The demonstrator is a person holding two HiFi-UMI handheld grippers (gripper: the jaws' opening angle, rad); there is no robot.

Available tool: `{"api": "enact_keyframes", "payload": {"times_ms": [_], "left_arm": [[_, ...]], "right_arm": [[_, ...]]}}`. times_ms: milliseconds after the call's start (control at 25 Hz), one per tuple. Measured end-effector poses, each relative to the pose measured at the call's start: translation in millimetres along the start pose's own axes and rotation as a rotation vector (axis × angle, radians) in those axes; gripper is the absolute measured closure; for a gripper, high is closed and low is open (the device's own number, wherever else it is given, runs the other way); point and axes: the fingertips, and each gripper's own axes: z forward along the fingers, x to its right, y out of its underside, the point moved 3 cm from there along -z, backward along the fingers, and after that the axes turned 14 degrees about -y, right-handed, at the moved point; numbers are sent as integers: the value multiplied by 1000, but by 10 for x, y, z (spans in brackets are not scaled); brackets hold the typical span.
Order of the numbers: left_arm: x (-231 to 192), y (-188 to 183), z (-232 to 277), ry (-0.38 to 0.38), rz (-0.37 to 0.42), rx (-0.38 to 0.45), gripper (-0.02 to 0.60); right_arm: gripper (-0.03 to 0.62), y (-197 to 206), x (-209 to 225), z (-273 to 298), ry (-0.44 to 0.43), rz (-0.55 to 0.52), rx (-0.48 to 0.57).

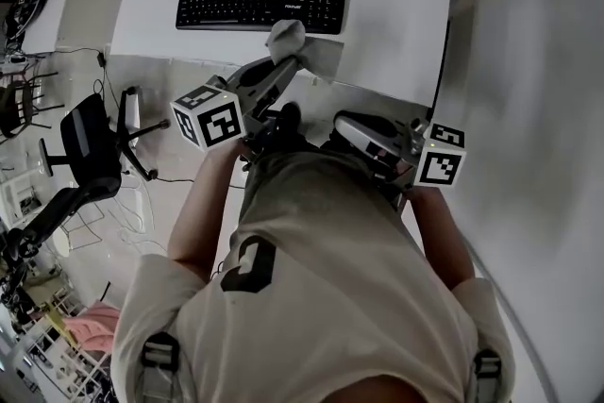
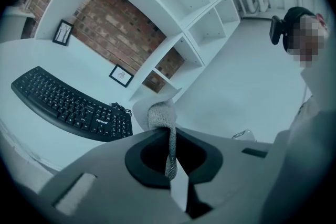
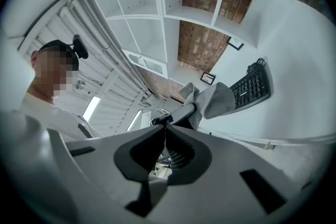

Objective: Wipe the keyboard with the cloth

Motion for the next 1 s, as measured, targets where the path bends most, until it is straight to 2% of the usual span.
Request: {"api": "enact_keyframes", "payload": {"times_ms": [120,280,480,760,1000], "left_arm": [[-62,-25,-241,35,-10,42,572],[-171,-137,-531,58,43,106,572],[-353,-182,-927,131,42,143,572],[-680,-63,-1392,182,27,151,571],[-831,-42,-1722,245,56,142,572]], "right_arm": [[588,41,-55,126,-9,-50,-8],[588,90,-81,343,-25,-97,2],[588,342,-100,779,-33,-108,-77],[588,686,-107,1247,-3,-109,-113],[588,929,-198,1540,43,-138,-110]]}}
